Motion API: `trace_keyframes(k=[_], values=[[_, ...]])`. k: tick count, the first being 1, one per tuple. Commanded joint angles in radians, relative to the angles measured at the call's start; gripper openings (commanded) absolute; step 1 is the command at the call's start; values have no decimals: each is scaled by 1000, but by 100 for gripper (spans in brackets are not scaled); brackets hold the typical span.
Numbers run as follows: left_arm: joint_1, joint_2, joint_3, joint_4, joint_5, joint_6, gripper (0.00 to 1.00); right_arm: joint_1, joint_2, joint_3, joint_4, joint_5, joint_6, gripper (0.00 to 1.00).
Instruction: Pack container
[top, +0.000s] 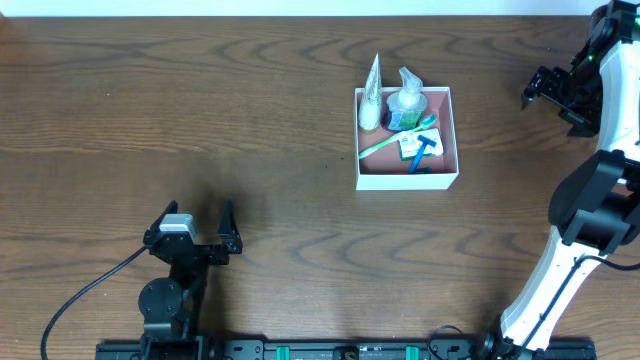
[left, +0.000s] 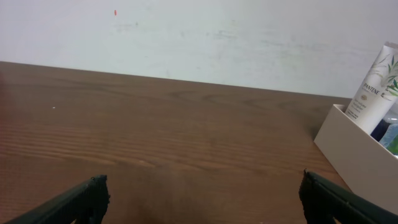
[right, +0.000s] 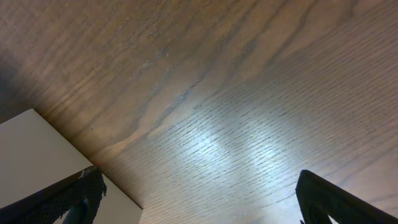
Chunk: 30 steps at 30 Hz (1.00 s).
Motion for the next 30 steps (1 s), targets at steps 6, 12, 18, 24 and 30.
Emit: trace_keyframes(k=[6,12,18,24,30], values=[[5,-6,-16,-37,0,8,98,-2,-14,-1,-1,-4,14,99],[6,-6,-16,-37,0,8,98,-2,-14,-1,-1,-4,14,99],[6,-6,-16,-37,0,8,98,-2,-14,-1,-1,-4,14,99],[6,-6,-16,-37,0,8,98,-2,-14,-1,-1,-4,14,99],[6,-6,-16,-37,0,8,98,6,-20,-3,-1,-4,14,99]])
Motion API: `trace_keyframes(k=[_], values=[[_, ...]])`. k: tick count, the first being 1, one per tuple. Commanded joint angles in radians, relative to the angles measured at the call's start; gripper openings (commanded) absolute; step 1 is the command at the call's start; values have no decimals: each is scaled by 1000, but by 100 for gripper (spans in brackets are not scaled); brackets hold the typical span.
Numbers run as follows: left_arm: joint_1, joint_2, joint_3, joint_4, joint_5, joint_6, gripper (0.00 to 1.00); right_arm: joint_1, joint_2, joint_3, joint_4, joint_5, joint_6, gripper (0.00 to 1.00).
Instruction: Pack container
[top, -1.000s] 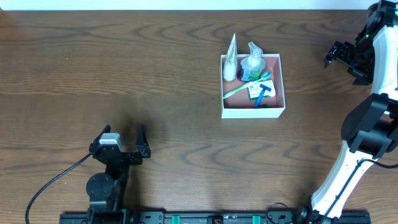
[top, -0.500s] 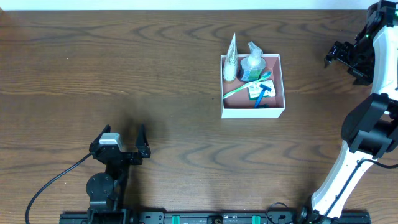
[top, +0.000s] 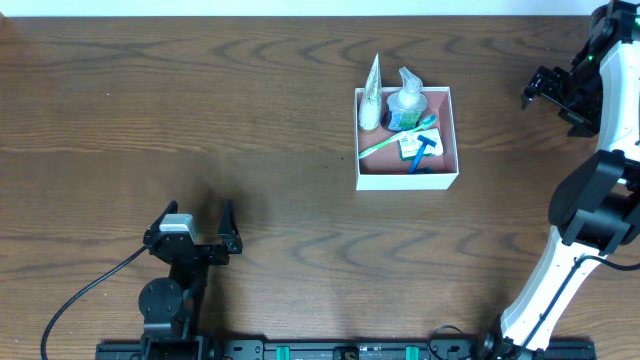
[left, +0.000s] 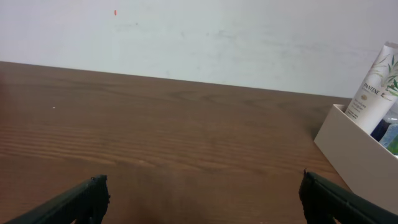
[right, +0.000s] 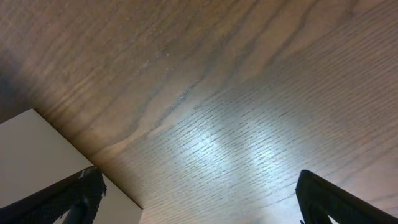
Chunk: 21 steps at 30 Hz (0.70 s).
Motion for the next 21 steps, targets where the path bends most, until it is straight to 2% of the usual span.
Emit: trace_keyframes(k=[1,6,14,21], values=[[6,-6,-16,-36,0,8,98,13,-34,-3,-1,-4,14,99],[5,-6,-16,-37,0,8,98,79,-169,-3,0,-4,14,99],[6,-6,-16,-36,0,8,98,262,-483,-35,0,-4,14,99],[6,-6,-16,-36,0,8,98,404,-808,-355,26,3,6,99]])
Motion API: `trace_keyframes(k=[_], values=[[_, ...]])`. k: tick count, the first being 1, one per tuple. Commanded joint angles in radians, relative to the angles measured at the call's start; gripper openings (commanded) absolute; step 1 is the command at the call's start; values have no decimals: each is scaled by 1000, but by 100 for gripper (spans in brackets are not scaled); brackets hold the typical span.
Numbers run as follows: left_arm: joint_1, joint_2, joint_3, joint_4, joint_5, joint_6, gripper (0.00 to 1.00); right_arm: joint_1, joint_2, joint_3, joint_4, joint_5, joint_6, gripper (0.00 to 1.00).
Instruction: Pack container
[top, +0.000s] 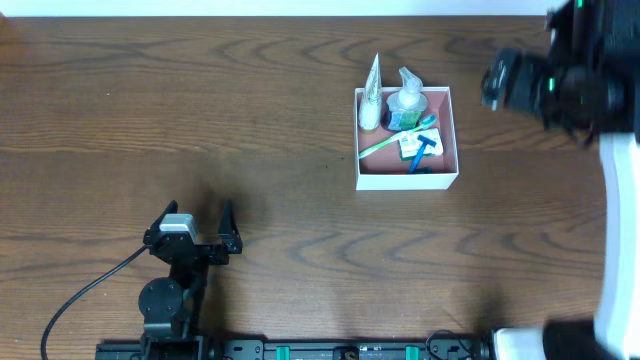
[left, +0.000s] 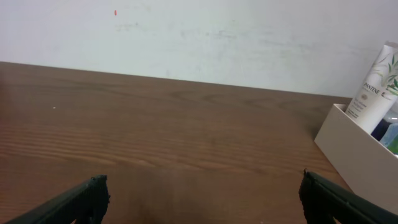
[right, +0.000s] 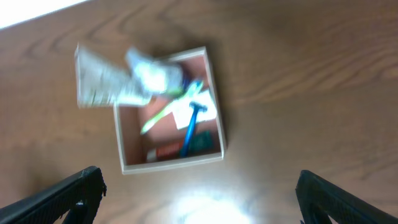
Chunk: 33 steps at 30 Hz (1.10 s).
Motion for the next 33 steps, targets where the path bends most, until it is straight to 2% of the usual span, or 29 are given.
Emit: trace_keyframes(k=[1,5,13,21,26,33], values=[[6,-6,-17,-35,0,6,98,40,-105,-172,24,28,6,99],[6,-6,-17,-35,0,6,98,42,-294,-388,186,36,5,99],[6,-6,-17,-35,0,6,98,42,-727,-1004,724,37,-63,99],[6,-6,-17,-35,0,6,98,42,-1110,-1522,1152,15,-167,99],[6,-6,-17,-35,0,6,98,41,-1253,-1734,1326,15,-167,99],[6,-6,-17,-35,0,6,98,41,-1370,-1898,1475,15,-167,99]])
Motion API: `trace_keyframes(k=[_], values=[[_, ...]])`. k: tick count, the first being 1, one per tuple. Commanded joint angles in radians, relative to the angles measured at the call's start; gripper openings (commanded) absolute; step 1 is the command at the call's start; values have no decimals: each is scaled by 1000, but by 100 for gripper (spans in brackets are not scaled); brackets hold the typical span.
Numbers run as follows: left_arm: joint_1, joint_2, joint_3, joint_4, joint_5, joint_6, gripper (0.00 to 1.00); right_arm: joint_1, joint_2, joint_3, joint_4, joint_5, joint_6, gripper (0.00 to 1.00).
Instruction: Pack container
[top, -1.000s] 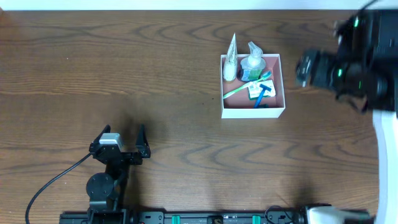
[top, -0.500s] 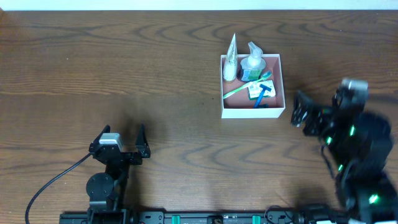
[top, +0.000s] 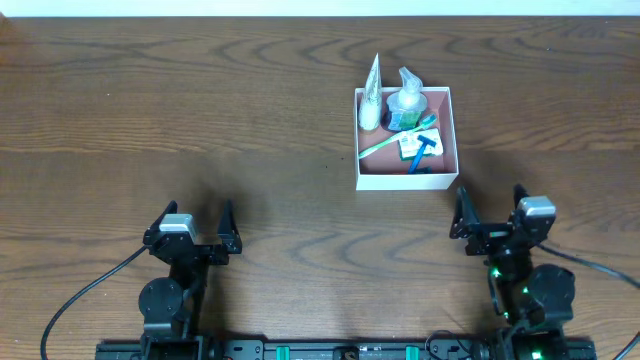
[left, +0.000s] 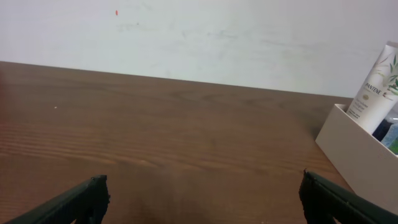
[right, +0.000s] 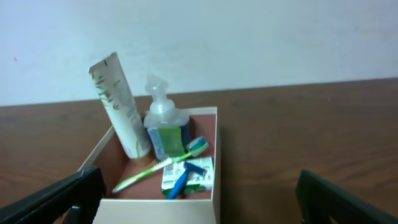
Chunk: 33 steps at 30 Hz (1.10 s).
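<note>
A white box (top: 407, 181) with a pink floor stands right of the table's middle, also seen in the right wrist view (right: 155, 211) and the left wrist view (left: 360, 162). Inside it are a white tube (right: 121, 106), a clear pump bottle (right: 163, 127), a green toothbrush (right: 158, 167), a blue razor (right: 186, 174) and a small packet (right: 204, 167). My right gripper (top: 490, 215) sits low at the front right, open and holding nothing, facing the box (right: 199, 180). My left gripper (top: 195, 222) rests open at the front left (left: 202, 186).
Brown wooden table (top: 250, 120) all round the box. A white wall (left: 186, 31) runs behind the far edge. A black cable (top: 85, 290) trails from the left arm's base along the front edge.
The right arm was raised and blurred over the table's right side, its camera looking down on the box. Now it sits low at the front right, facing the box. Left arm unchanged.
At the two oldest moments my right gripper hung open at the far right beside the box, seeing bare table and a box corner. Then it was high above the box. Now it rests at the front right. The box's contents and left arm stayed put.
</note>
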Motion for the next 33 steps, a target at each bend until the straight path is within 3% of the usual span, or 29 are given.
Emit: trace_keyframes(k=[1,11,33], values=[[6,-6,-18,-34,4,6,98,7,-50,-47,34,-4,-18,99],[6,-6,-18,-34,4,6,98,-5,-121,-96,78,-4,-8,99],[6,-6,-18,-34,4,6,98,-80,-212,-114,-9,-50,-26,99]])
